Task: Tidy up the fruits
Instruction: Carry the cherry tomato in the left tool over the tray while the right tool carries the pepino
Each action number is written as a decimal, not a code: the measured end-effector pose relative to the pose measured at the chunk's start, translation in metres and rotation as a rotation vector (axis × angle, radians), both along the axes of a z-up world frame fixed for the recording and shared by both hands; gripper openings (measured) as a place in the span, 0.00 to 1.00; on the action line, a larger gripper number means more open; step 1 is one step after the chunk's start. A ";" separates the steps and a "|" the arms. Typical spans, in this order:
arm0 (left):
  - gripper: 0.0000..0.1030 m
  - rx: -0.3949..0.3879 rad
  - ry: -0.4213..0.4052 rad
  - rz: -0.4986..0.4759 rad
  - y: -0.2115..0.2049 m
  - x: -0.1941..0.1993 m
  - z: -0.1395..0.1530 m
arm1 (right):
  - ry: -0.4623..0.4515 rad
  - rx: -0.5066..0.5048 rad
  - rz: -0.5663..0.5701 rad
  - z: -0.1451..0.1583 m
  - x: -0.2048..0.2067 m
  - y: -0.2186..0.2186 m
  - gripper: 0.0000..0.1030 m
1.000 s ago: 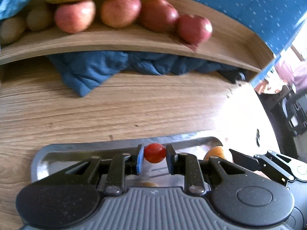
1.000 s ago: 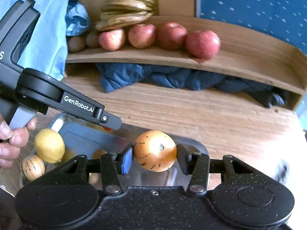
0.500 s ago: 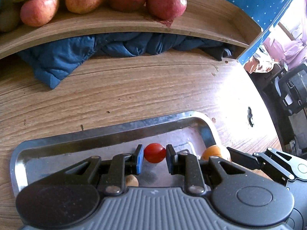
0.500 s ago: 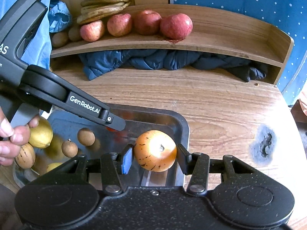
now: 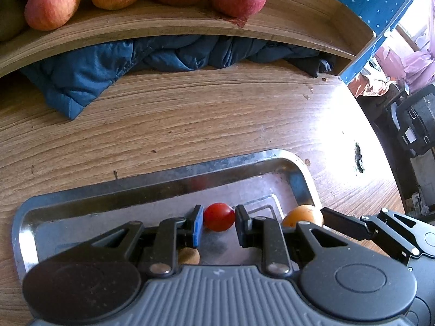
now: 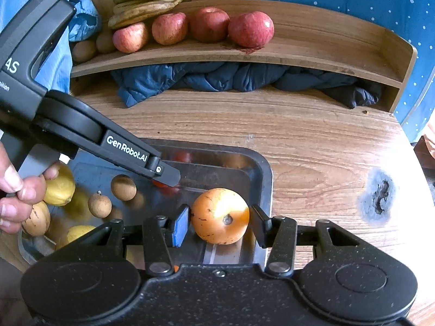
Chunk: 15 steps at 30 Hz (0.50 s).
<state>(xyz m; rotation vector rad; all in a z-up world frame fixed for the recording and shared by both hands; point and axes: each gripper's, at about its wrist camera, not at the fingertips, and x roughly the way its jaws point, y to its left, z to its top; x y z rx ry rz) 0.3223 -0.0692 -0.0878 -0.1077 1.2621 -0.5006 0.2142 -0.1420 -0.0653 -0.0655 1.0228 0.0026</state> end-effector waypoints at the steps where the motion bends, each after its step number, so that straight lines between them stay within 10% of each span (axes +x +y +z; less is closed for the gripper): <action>1: 0.26 0.000 0.000 0.000 0.000 0.000 0.000 | -0.001 0.001 0.000 0.000 0.000 0.000 0.48; 15: 0.26 0.013 0.000 0.031 0.004 0.001 0.000 | -0.006 -0.001 0.009 -0.001 0.002 0.001 0.48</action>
